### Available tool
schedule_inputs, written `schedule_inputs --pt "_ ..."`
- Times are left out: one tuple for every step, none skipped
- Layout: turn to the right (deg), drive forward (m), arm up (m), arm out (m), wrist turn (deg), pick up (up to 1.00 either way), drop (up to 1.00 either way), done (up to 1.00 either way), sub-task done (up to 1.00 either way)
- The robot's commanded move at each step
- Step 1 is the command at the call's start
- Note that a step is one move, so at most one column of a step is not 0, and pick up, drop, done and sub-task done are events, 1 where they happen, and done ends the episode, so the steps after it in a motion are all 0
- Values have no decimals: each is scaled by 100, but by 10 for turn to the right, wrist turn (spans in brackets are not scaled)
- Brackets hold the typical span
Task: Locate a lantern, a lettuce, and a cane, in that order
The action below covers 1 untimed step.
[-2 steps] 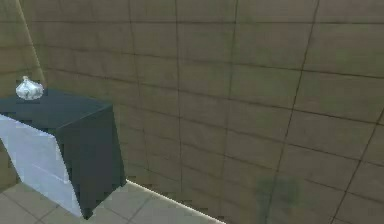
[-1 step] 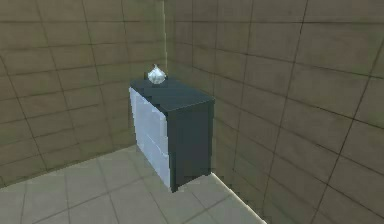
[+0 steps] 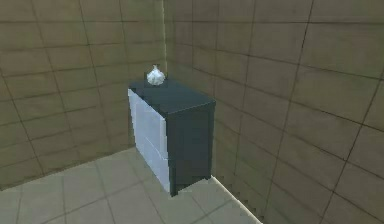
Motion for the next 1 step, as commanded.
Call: schedule_inputs --pt "450 0 0 0 0 0 0 0 0"
